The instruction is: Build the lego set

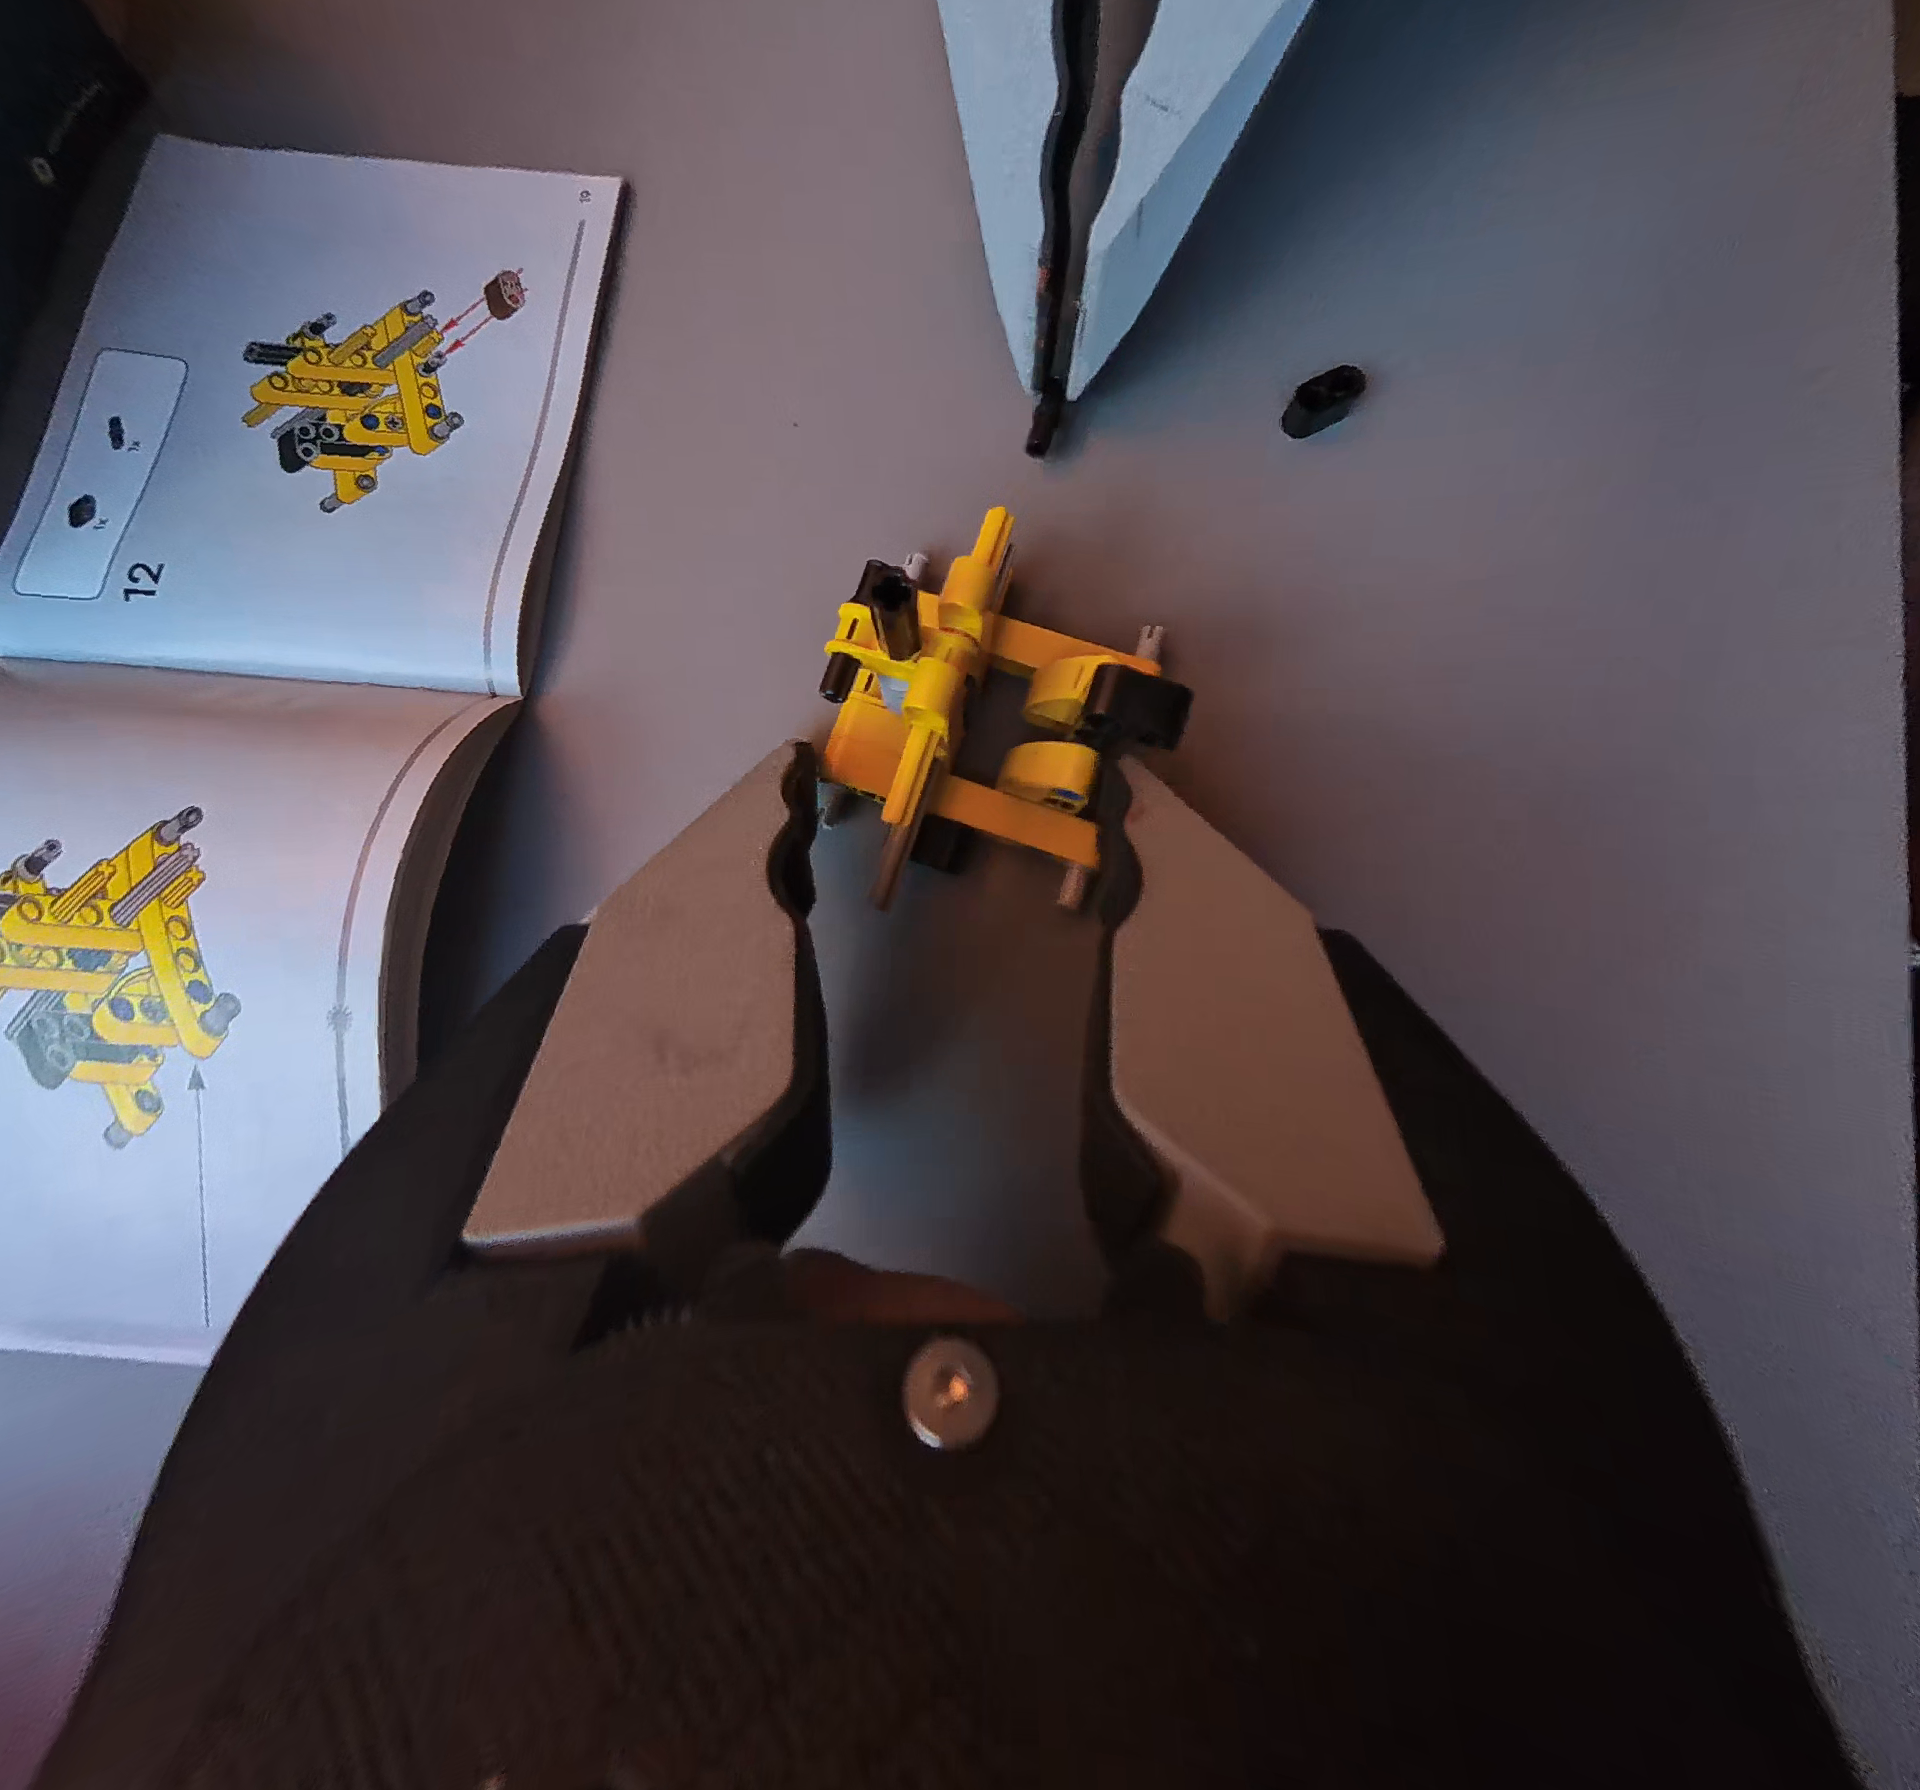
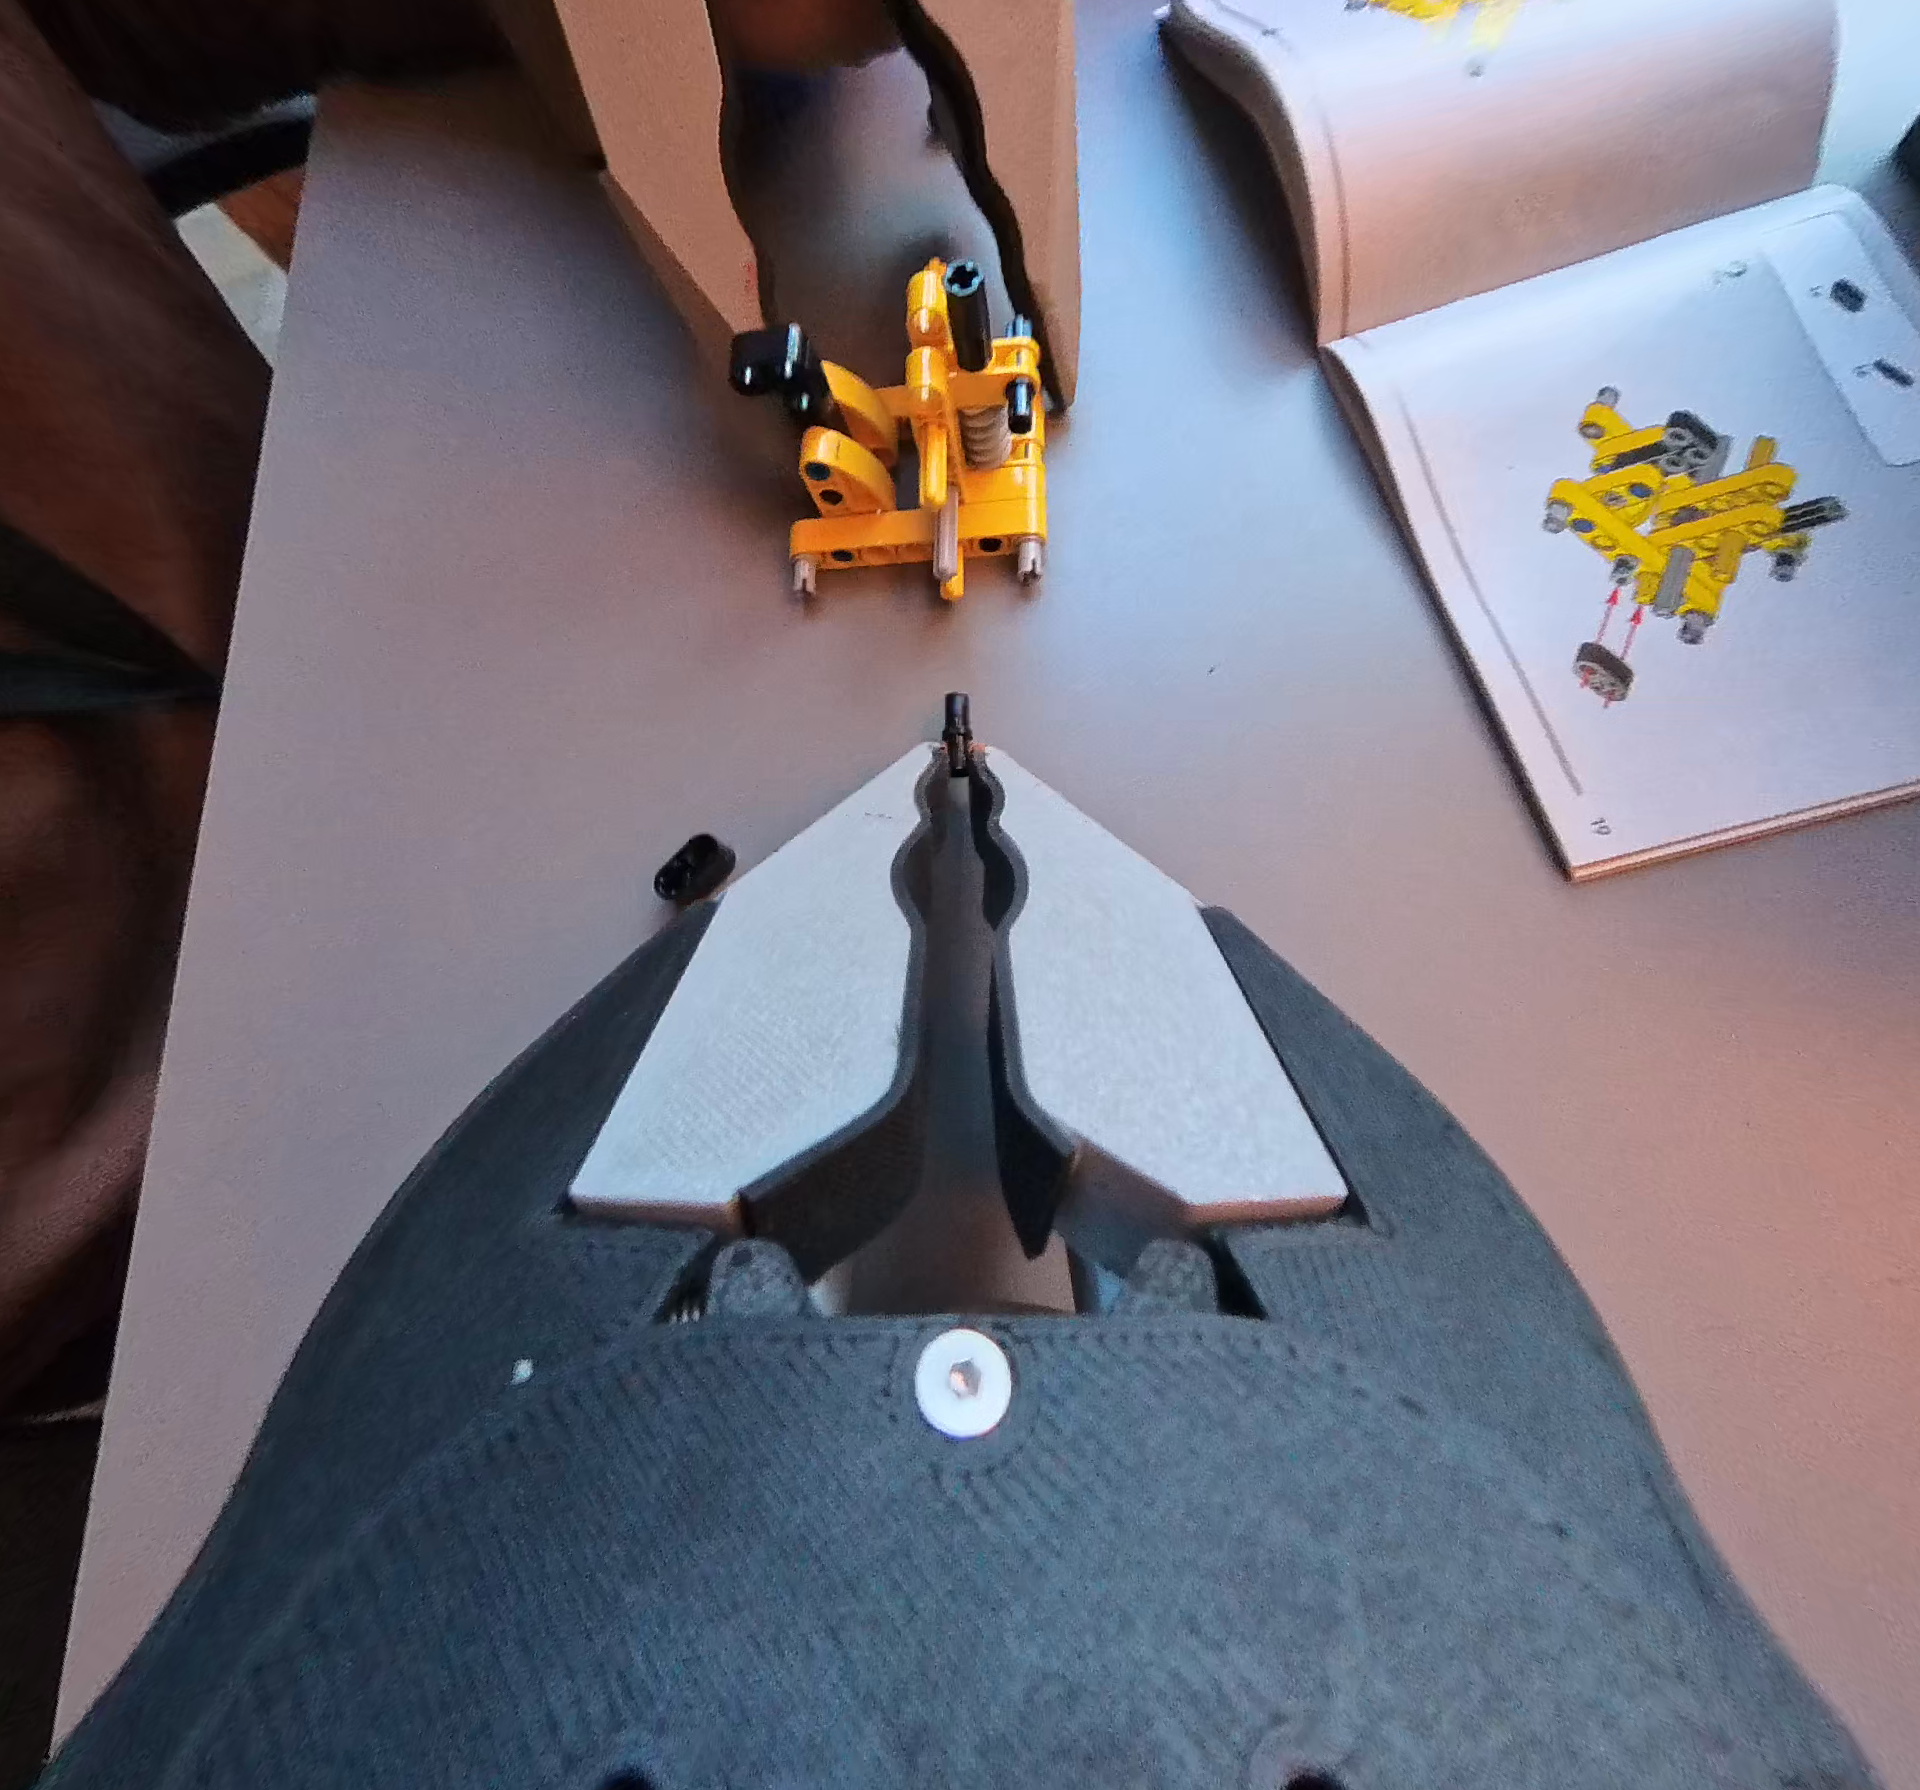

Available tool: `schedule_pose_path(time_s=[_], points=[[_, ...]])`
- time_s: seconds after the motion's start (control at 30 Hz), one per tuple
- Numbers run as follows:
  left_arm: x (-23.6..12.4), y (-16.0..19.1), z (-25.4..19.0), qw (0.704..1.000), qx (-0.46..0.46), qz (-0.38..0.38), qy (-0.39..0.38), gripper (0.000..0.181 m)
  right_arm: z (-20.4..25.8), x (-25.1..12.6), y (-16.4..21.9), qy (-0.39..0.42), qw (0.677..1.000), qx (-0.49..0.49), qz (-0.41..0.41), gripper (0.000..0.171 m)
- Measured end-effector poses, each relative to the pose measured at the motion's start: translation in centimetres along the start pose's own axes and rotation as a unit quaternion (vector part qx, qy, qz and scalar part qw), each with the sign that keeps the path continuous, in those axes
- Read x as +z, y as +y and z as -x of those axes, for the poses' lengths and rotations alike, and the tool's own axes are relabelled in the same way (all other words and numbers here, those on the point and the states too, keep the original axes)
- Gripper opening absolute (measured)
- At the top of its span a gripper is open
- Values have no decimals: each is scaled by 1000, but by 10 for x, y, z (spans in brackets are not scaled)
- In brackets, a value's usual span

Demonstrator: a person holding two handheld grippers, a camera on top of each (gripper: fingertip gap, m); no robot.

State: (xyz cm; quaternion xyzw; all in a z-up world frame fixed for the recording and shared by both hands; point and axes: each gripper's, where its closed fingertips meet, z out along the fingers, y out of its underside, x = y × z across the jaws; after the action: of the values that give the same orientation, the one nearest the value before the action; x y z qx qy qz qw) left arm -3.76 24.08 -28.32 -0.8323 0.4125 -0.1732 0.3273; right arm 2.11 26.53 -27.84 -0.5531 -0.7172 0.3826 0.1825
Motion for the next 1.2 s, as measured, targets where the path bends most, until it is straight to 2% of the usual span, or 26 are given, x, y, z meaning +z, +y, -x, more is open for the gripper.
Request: schedule_pose_path(time_s=[0.33, 0.53, 0.67, 0.93, 1.2], points=[[0, -4, 1, 999, -8, -31, 42, 50, 0, -3, -12, 0, 999, 22, -41, 0], [-9, -14, -5, 995, -1, -73, 69, 50, -1, -12, -21, -25, 993, 75, -84, 0], [-10, -20, -8, 993, 13, -89, 76, 50, 4, -13, -25, -36, 992, 75, -94, 0], [-22, -36, -25, 979, 109, -156, 76, 50, 13, -12, -27, -52, 992, 65, -95, 0], [-37, -56, -22, 960, 130, -241, 56, 50, 13, -20, -34, -56, 989, 70, -117, 0]])
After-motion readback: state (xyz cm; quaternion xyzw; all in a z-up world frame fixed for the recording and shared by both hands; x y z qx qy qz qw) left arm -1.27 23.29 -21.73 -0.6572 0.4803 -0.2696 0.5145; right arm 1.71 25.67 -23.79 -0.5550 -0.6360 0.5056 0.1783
